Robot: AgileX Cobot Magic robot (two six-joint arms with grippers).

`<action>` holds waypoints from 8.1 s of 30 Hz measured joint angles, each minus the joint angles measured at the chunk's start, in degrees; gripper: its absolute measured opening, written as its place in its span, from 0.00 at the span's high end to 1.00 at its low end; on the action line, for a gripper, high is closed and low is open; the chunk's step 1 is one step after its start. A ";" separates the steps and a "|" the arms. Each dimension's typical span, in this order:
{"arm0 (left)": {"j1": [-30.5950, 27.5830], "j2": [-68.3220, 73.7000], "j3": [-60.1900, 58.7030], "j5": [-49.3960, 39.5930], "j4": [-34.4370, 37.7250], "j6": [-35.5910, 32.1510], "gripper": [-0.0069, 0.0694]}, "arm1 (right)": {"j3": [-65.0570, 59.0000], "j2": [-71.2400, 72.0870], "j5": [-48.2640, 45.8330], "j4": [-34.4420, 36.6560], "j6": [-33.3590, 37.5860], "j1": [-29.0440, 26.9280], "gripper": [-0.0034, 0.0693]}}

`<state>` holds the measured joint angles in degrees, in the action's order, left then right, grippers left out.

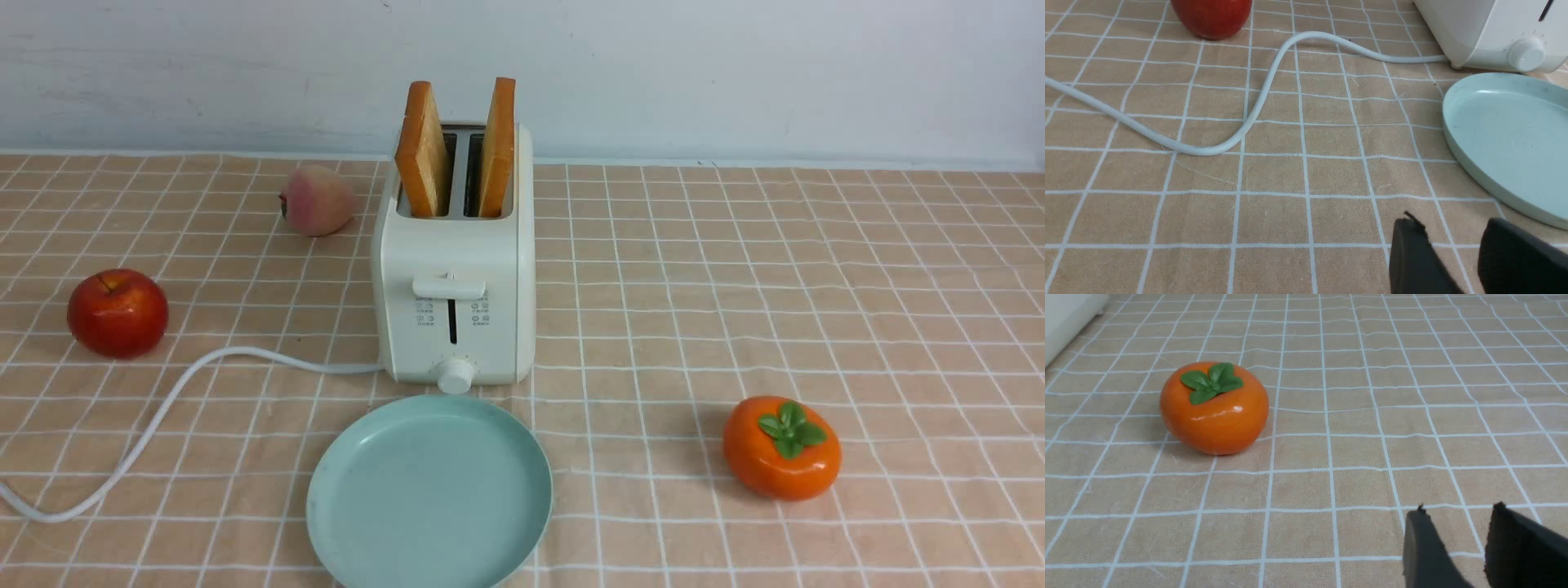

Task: Take toasted bread from bread machine on light coffee tablecloth place on plate.
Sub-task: 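Reach for a toast slice standing in the toaster with the left gripper, then place the slice of bread on the plate with the left gripper, then grasp the toast slice in the toaster and pull it up out of the slot with the right gripper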

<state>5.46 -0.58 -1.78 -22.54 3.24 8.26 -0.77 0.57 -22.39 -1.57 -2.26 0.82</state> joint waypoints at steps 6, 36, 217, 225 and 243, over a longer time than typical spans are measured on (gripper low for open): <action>0.00 0.00 0.00 0.00 0.00 0.00 0.60 | 0.00 0.00 0.00 0.00 0.00 0.00 0.62; 0.00 0.00 0.00 13.57 11.47 1.55 0.60 | 0.00 0.00 0.00 0.00 0.00 0.00 0.62; 9.09 1.81 32.22 -28.50 -10.39 21.71 0.93 | 114.09 -115.20 -15.27 27.97 4.05 25.70 0.26; 9.09 1.81 32.17 -32.73 -7.86 21.71 0.93 | 114.94 -121.10 -7.08 27.79 3.85 25.70 0.25; 9.09 1.81 32.17 -33.62 -7.51 21.02 0.93 | 115.72 -98.28 -8.46 19.71 7.83 25.76 0.94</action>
<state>14.55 1.22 30.38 -56.16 -4.27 29.28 114.96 -97.71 -30.85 18.14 5.57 26.58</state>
